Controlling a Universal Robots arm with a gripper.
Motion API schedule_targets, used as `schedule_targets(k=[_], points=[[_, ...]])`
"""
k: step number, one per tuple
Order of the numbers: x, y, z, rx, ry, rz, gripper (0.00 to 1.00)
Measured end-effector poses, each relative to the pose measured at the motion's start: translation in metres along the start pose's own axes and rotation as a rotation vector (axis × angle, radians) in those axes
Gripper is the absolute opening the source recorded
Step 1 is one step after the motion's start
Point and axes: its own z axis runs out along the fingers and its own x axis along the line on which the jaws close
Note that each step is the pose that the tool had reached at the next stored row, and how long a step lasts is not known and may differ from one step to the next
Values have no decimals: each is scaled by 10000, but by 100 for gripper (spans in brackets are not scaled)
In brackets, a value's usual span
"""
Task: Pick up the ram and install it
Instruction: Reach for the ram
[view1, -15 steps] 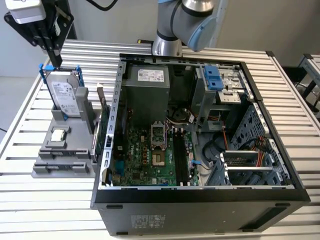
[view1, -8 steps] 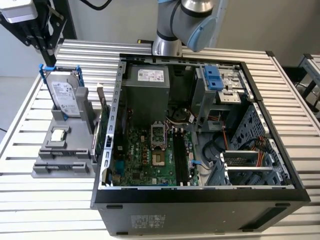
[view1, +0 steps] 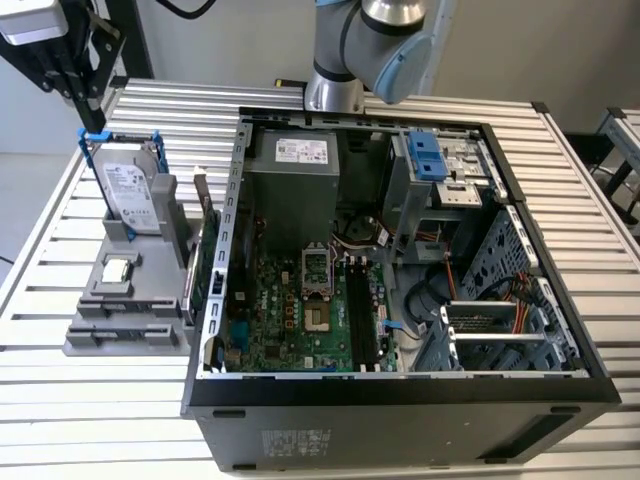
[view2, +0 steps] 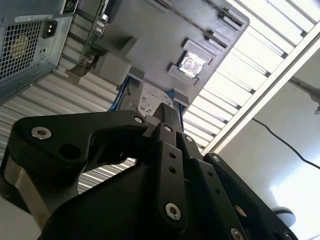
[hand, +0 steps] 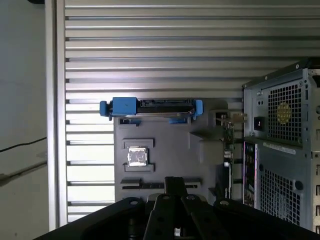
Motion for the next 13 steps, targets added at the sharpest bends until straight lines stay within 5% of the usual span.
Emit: schedule_targets(k=[7,13], points=[[4,-4,0,0,0,1,0],[3,-86,-4,0,0,1,0]])
